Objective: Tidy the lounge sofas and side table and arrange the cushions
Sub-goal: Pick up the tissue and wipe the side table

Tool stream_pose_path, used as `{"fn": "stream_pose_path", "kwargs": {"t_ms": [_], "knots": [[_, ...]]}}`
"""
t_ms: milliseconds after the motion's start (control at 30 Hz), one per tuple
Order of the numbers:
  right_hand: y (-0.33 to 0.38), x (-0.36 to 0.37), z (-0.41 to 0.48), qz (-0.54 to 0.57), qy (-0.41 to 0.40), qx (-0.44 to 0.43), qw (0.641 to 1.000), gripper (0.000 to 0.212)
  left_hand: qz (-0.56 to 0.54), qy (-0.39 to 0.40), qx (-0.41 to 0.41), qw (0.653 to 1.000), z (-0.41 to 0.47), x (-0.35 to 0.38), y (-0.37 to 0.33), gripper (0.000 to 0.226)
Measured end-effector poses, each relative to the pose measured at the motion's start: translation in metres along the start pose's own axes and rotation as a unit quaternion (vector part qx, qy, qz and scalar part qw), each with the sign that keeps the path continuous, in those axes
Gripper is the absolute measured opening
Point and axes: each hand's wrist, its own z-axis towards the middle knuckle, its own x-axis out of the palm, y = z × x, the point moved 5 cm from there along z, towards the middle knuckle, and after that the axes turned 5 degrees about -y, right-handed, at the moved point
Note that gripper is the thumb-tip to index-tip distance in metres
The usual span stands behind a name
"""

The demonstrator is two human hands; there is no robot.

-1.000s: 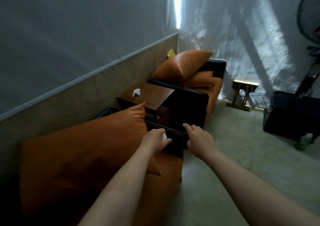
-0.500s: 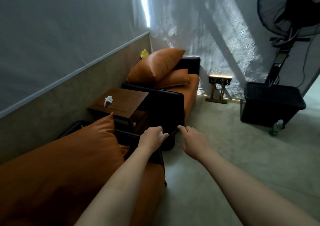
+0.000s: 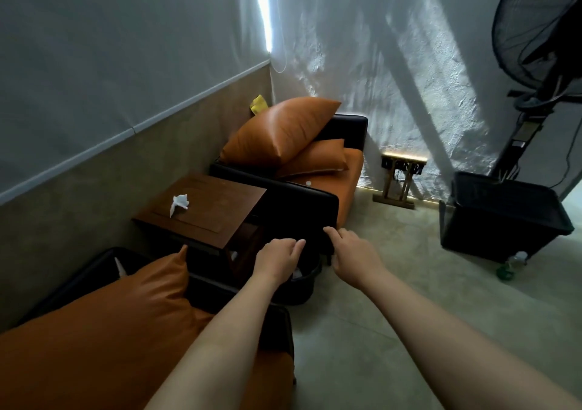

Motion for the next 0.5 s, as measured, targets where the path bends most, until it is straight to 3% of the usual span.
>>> {"fn": "stream_pose_path", "kwargs": {"t_ms": [300,500], "knots": [[-0.026,0.018,0.076,-0.001,0.019,0.013,1.0,0.062,0.002,0.006,0.008,1.0,0.08,0.024,0.018,0.051],[-0.057,0.038,0.121,0.014,0.039,-0.004,0.999,0.061,-0.014,-0.007,-0.034,0.999,0.12,0.046,0.014,0.049]]}}
